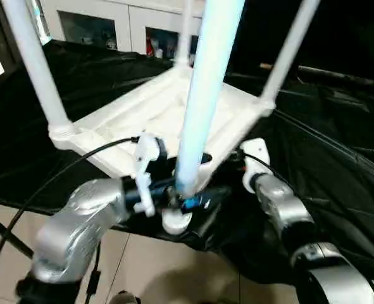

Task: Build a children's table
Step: Rotate table base

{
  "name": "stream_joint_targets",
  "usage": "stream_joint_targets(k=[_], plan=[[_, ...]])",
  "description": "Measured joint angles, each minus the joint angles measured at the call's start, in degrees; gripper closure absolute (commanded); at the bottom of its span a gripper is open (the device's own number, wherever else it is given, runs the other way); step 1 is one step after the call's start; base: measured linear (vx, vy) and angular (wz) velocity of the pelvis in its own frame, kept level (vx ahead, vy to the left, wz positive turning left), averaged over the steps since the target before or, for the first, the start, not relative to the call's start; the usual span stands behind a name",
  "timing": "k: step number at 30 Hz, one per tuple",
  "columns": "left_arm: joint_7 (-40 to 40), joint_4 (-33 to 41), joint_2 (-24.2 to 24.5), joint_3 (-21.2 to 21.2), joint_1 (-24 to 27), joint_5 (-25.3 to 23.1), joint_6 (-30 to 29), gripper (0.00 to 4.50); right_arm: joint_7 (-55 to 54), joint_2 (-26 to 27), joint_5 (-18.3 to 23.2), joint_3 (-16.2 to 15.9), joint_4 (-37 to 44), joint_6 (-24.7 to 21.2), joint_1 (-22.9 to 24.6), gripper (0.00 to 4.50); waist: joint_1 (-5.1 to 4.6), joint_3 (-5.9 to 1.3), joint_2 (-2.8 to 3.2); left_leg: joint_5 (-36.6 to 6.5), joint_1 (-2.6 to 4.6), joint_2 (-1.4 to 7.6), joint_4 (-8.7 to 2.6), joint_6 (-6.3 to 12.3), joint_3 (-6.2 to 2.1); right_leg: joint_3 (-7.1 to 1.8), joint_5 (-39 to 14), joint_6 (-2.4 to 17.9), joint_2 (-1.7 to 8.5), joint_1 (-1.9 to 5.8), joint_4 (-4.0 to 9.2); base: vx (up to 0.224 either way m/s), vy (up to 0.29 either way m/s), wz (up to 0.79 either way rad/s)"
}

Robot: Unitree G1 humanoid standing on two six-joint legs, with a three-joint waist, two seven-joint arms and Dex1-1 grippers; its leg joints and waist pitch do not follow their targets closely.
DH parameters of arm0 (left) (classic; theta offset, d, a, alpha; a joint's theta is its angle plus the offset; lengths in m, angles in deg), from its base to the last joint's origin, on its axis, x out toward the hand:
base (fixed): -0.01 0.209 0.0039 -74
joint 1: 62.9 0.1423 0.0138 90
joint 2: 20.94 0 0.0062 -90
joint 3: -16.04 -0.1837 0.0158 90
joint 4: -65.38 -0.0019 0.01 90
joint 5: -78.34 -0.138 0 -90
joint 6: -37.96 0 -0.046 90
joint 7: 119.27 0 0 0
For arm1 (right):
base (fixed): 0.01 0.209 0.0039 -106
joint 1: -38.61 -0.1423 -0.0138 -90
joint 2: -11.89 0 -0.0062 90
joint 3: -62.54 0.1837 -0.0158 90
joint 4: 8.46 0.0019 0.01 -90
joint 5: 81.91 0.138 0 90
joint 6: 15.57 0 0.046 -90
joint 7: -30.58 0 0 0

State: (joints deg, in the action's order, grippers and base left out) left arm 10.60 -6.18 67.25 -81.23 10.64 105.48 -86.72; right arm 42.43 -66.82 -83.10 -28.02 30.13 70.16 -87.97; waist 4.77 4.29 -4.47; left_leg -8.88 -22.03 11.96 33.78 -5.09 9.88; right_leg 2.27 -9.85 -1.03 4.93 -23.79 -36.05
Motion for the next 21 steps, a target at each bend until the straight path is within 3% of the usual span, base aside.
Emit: stream_joint_targets(k=[8, 14, 21], plan=[[1.62, -11.43, -5.30, -4.10, -7.03, -4.59, 6.07, 0.02, 2.12, 1.26, -0.01, -0.47, -3.43, 3.64, -1.48, 1.30, 0.11, -0.01, 0.05, 0.01, 0.01, 0.00, 0.11, -0.01, -0.04, 0.01, 0.18, 0.17, 0.00, -0.05, 0.00, 0.000, 0.000, 0.00], [1.58, -15.78, -7.67, -6.66, -9.51, -6.93, 9.03, 0.02, 2.21, 0.94, 0.05, 0.22, -4.59, 4.58, -2.01, 1.30, 0.19, -0.16, 0.66, 0.01, -0.01, 0.00, 0.12, -0.01, -0.02, -0.01, 0.31, 0.41, -0.01, -0.07, 0.04, 0.000, 0.000, 0.00], [1.91, -21.23, -10.28, -8.57, -11.87, -9.27, 13.30, 0.02, 2.21, 0.62, 0.34, 0.96, -5.65, 5.60, -2.24, 1.30, 0.21, -0.16, 0.75, 0.01, -0.01, 0.00, 0.12, -0.01, 0.00, 0.00, 0.30, 0.42, -0.03, -0.08, 0.05, 0.000, 0.000, 0.00]])
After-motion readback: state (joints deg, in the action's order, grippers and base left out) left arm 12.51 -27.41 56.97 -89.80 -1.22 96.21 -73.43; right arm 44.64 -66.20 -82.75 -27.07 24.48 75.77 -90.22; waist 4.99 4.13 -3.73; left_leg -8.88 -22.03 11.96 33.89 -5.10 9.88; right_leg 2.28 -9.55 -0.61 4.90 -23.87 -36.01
